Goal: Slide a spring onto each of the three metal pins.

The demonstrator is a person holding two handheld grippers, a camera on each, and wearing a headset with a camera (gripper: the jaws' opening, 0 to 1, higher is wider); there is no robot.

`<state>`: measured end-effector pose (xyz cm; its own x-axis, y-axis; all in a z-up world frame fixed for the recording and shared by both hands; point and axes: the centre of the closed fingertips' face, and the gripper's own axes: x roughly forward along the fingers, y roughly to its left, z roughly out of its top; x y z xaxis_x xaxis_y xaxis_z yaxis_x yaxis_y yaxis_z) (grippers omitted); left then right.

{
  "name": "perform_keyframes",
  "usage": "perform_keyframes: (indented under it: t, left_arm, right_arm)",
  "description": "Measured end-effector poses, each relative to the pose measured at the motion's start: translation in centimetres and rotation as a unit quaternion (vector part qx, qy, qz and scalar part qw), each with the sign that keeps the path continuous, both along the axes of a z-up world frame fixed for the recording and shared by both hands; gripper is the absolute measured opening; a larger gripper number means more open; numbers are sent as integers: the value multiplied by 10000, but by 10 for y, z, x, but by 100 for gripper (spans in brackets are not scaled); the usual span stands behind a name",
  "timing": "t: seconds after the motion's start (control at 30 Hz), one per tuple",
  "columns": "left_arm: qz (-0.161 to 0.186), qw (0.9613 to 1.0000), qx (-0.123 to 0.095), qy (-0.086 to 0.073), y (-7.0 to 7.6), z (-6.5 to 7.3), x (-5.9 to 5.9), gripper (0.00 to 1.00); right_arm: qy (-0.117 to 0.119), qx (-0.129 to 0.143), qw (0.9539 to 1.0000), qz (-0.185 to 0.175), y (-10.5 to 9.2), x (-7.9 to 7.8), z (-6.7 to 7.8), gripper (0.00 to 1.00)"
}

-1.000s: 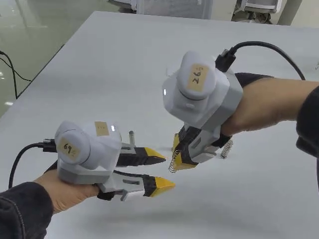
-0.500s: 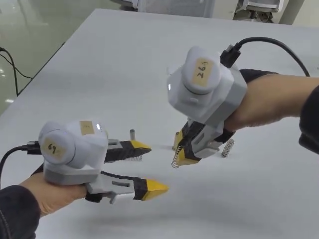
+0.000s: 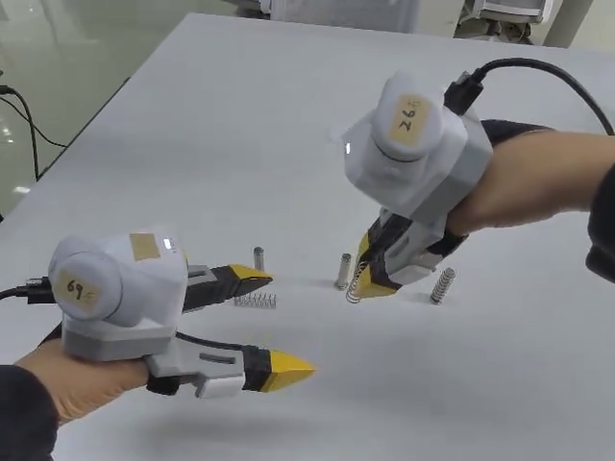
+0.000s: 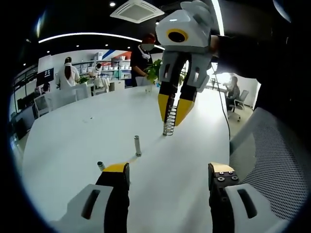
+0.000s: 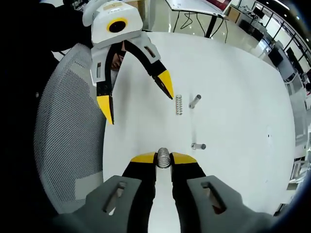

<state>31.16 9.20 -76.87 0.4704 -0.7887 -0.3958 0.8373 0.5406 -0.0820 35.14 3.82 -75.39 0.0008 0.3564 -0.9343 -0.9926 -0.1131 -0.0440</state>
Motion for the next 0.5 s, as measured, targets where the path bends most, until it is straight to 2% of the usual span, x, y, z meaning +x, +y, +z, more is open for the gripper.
perform_keyframes:
  t: [0.23, 0.5]
  left_arm:
    - [168, 9999, -7, 33, 10, -1, -1, 65]
    - [252, 9996, -11, 85, 12, -4, -6, 65]
  right_arm:
    - [-68, -10, 9998, -209, -7, 21, 4, 13]
    - [-66, -39, 9995, -321, -8, 41, -2, 13]
